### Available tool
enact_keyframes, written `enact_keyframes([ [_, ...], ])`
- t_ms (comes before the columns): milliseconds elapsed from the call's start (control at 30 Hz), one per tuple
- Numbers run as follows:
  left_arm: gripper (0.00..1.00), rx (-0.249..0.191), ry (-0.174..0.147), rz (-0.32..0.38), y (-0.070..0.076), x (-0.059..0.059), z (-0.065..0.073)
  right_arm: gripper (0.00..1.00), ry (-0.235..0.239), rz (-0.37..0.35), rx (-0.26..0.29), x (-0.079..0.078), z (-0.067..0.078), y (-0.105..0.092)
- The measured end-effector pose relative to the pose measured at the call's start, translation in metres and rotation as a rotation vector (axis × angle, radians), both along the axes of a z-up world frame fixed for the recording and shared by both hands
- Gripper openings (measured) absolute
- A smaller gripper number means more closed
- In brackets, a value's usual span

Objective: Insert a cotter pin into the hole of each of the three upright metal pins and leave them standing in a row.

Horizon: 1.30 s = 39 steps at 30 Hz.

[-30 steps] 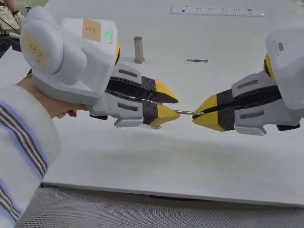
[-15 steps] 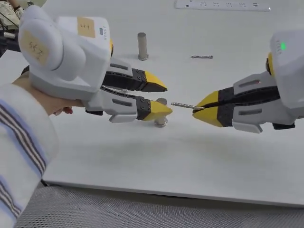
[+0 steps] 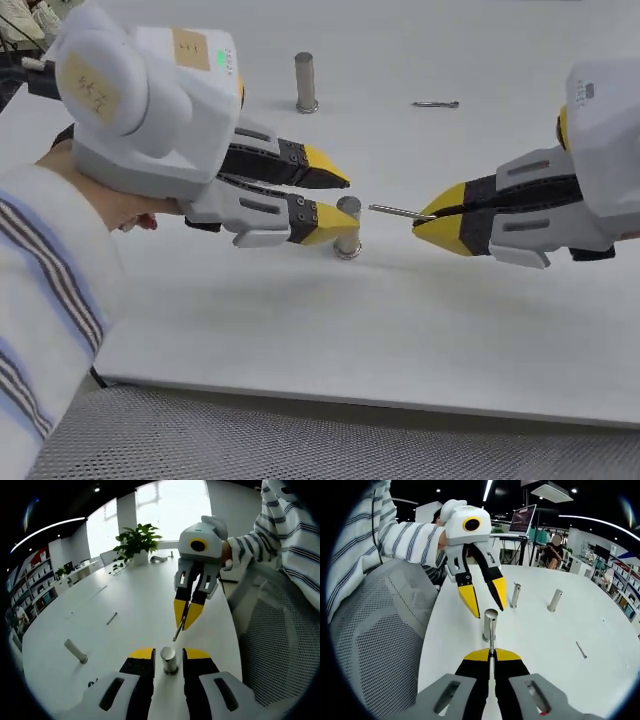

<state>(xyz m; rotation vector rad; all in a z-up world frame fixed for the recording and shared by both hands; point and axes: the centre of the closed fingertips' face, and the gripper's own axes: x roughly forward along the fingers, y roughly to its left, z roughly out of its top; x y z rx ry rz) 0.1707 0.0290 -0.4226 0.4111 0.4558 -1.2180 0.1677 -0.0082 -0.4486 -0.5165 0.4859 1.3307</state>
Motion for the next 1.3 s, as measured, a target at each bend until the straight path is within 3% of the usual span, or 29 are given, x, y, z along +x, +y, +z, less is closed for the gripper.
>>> enact_keyframes([
  [133,0.16,0.003,0.008,-0.001,0.005,0.004,-0.005,0.00,0.005,-0.001,-0.008,0.003,-0.003,0.001],
  [200,0.12,0.017,-0.004,0.001,0.007,0.006,-0.007,0.00,0.008,0.002,-0.015,0.003,-0.005,0.001],
  [400,0.10,0.020,0.001,-0.013,0.002,0.002,-0.008,0.00,0.011,0.014,-0.019,0.003,-0.007,0.004],
  [733,0.10,0.025,-0.005,-0.055,-0.003,-0.002,-0.008,0.00,0.015,0.041,-0.028,0.001,-0.010,0.008],
  [1300,0.09,0.032,0.006,-0.089,0.003,0.001,-0.010,0.00,-0.017,0.113,-0.071,0.005,-0.008,0.015],
])
